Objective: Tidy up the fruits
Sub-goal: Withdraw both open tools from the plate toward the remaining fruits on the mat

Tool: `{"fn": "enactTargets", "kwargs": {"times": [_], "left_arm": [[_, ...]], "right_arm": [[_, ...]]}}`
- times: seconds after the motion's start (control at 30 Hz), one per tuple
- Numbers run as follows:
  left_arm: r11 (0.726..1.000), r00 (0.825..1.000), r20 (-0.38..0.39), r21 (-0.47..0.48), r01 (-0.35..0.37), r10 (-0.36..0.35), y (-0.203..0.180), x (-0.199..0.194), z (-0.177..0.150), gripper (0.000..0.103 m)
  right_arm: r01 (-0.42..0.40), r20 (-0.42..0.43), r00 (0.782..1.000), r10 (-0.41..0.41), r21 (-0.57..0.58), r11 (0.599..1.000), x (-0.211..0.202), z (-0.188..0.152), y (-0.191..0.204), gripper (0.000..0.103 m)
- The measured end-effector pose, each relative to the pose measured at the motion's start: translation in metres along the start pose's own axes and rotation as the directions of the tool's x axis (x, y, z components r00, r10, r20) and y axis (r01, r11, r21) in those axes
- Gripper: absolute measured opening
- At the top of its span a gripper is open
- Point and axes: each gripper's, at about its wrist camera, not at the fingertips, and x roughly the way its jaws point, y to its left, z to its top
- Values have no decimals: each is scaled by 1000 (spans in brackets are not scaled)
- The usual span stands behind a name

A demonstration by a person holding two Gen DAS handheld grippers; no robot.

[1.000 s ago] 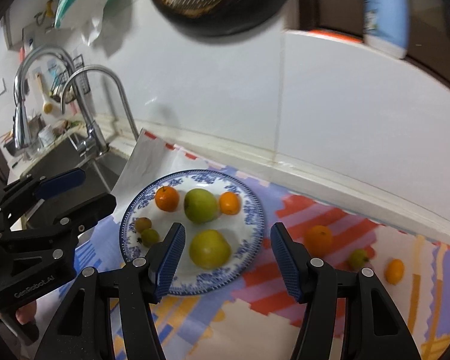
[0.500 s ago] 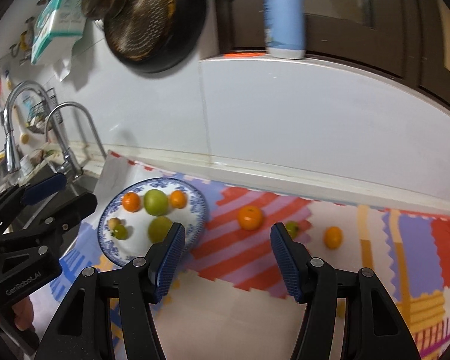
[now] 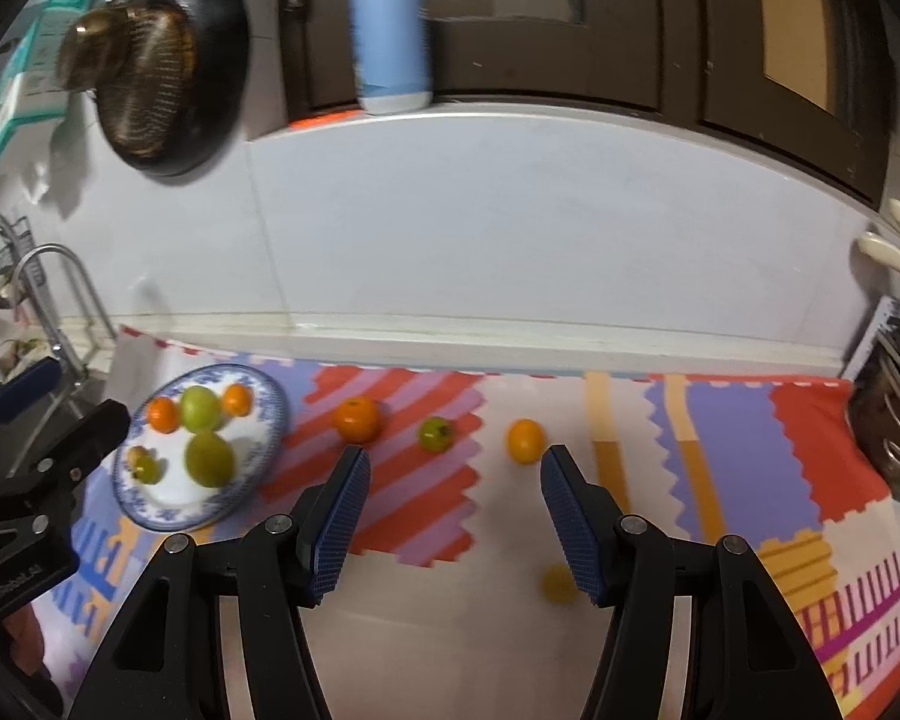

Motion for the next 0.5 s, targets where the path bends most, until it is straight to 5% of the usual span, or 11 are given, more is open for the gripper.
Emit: {"fn": "enactTargets", "kwargs": {"times": [0.5], "left_arm": [[1000, 989, -147, 16, 14, -12, -21, 75, -3, 87]], "right_arm": [[53, -121, 992, -46, 54, 997, 62, 2, -41, 60]]}}
